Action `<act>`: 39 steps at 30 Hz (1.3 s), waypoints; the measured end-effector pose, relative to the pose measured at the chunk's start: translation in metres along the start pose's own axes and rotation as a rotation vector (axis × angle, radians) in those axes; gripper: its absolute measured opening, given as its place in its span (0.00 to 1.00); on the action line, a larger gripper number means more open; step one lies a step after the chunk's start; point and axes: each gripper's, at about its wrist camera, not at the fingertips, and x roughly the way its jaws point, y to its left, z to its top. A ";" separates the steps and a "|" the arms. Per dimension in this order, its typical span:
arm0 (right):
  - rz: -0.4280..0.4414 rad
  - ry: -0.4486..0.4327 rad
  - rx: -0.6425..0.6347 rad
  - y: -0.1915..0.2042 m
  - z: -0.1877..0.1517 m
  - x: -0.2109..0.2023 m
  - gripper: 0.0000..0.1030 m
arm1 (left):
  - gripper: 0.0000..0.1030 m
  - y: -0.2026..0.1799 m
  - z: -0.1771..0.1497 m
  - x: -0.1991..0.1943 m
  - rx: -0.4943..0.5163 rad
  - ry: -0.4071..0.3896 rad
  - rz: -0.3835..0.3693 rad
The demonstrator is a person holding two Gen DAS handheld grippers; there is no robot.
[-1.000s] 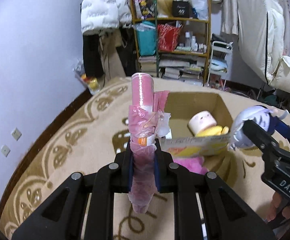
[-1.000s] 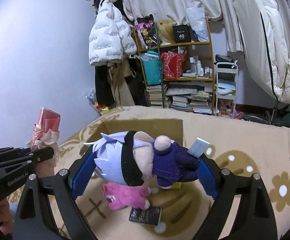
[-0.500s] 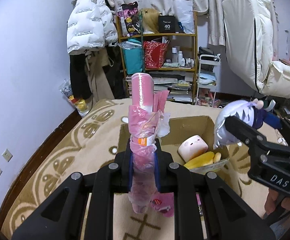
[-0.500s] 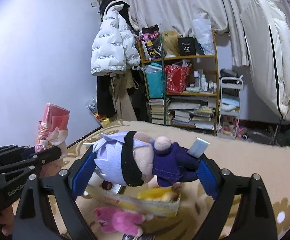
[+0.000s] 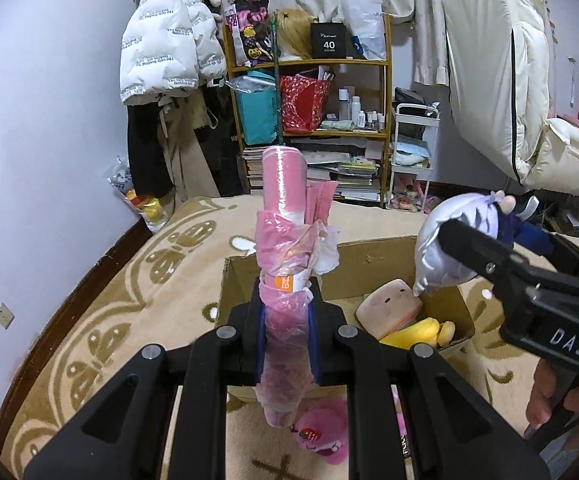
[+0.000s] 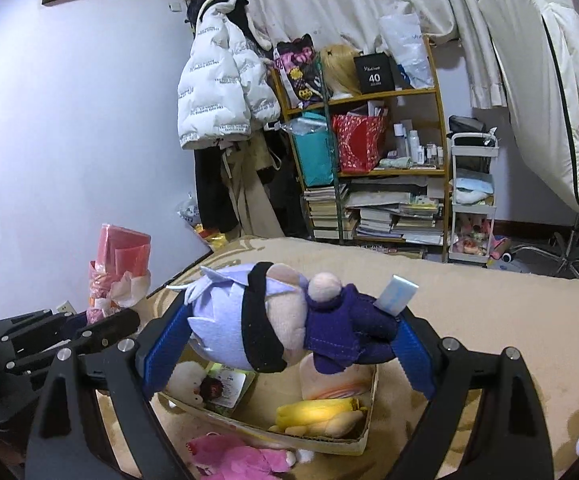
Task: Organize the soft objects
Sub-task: 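Lift the pink package with the left tool while the right tool carries the doll over the box, then open the left tool into the box while the right tool releases the doll inside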
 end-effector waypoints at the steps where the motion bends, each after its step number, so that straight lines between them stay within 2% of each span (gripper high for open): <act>1: 0.003 0.007 0.000 -0.001 -0.001 0.003 0.93 | 0.16 0.000 0.000 0.003 0.001 0.001 0.000; 15: 0.011 0.077 -0.001 -0.007 -0.019 0.033 0.93 | 0.17 0.009 -0.006 0.039 -0.030 0.076 -0.025; 25: 0.012 0.121 0.018 -0.012 -0.024 0.043 0.96 | 0.19 0.016 -0.010 0.047 -0.061 0.098 -0.035; 35: 0.017 0.148 0.036 -0.015 -0.025 0.047 1.00 | 0.33 0.020 -0.017 0.053 -0.069 0.162 -0.013; 39: 0.026 0.161 0.060 -0.019 -0.024 0.049 1.00 | 0.34 0.020 -0.018 0.053 -0.070 0.197 -0.013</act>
